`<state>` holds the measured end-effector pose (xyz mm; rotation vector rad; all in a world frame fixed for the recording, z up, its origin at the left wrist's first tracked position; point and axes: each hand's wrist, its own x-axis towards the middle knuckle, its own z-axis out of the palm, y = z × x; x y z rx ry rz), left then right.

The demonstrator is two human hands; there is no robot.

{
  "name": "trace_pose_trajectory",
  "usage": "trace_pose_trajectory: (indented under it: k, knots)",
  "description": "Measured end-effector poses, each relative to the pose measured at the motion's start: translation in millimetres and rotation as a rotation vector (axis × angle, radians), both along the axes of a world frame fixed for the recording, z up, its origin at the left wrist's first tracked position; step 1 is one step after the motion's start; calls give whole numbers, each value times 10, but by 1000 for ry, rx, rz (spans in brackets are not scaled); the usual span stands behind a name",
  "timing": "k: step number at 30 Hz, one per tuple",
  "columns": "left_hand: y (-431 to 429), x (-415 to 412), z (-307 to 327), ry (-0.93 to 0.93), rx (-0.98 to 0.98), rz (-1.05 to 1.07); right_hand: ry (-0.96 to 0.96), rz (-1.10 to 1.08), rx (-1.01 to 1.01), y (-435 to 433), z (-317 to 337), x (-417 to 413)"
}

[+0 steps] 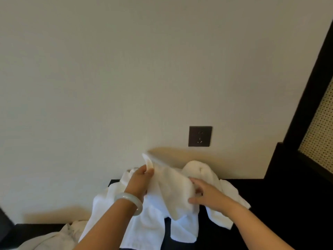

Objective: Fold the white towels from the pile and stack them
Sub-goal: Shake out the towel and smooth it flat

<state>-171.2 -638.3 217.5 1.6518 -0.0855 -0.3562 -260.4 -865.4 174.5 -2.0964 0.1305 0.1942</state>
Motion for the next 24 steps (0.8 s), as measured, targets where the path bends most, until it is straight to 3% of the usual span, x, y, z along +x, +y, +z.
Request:
trace_pose_trajectory:
  k: [4, 8, 10, 13, 16, 20, 22, 24]
  knots:
    - [133, -125, -187, 93, -24, -81, 41, 115, -276, 288, -142, -59]
    - [474, -90, -318, 11, 161, -120, 149, 364, -196, 398, 22, -256]
    - [691, -16, -497, -33, 374, -81, 12, 163, -224, 332, 80, -266]
    - [864, 19, -691, -81, 578, -20, -337, -380, -272, 138, 126, -115]
    - [765, -9, -689, -120, 606, -4, -265, -347, -510, -65, 93, 97]
    - [547, 0, -584, -83, 645, -44, -4, -203, -506, -122, -166, 223]
    - [500, 65, -450, -143, 557, -21, -65, -231, -503, -199, -189, 205]
    - [472, 180, -195, -208, 318, 87, -214, -426, -399, -349, -1, 231]
